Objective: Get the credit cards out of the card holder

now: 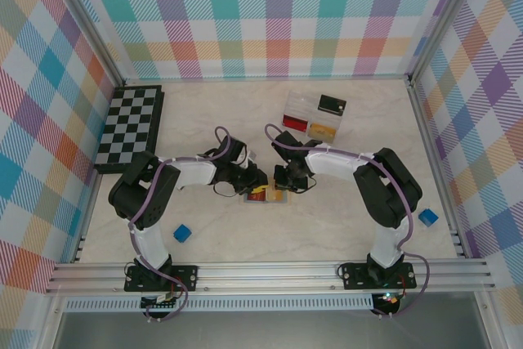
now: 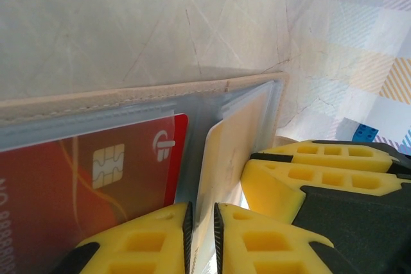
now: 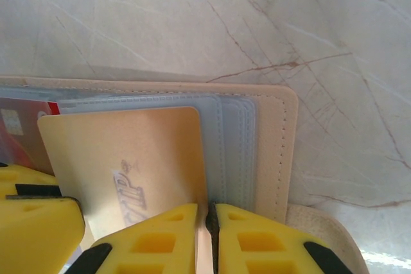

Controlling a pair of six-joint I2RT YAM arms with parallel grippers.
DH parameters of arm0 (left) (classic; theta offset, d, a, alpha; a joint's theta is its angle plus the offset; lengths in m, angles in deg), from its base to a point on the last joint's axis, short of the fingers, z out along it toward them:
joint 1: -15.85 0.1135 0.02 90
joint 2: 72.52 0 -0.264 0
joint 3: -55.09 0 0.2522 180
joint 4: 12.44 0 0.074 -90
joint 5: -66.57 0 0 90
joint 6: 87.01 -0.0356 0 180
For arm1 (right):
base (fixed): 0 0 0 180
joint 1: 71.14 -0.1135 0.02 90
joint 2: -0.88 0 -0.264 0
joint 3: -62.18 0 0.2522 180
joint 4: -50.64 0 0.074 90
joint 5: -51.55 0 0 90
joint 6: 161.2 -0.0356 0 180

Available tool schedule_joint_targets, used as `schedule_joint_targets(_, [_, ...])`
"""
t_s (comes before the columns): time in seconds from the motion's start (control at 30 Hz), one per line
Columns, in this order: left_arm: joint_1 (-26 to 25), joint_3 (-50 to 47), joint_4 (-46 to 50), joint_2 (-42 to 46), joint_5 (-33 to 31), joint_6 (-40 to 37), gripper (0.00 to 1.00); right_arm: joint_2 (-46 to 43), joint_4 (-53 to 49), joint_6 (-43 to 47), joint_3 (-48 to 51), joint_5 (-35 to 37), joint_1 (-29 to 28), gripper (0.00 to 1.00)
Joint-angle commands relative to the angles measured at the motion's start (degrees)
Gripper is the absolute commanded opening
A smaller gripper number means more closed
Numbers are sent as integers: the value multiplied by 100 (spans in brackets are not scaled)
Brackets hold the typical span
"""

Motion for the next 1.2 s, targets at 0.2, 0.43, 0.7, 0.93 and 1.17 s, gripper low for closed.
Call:
schedule_joint_targets(0.2, [147,-242,-363,189,170,-300,9,378,-149,-34,67,-43,-39,14])
schedule_joint_targets(0.43, [256,-262,21,353,13,-513,0,378,-205,-51,84,20,-27,14])
schedule_joint_targets(0.7, [380,-201,847,756,-335,-791,0,287,-207,-98,142,72,34,14])
schedule_joint_targets(0.93, [555,-83,1601,1280,-738,-1055,0,19,69,87,193,-120,65,16])
schedule_joint_targets(1.17, [775,27,1950,2236,-911,-1095,0,-1001,966,816,292,-1022,366,35])
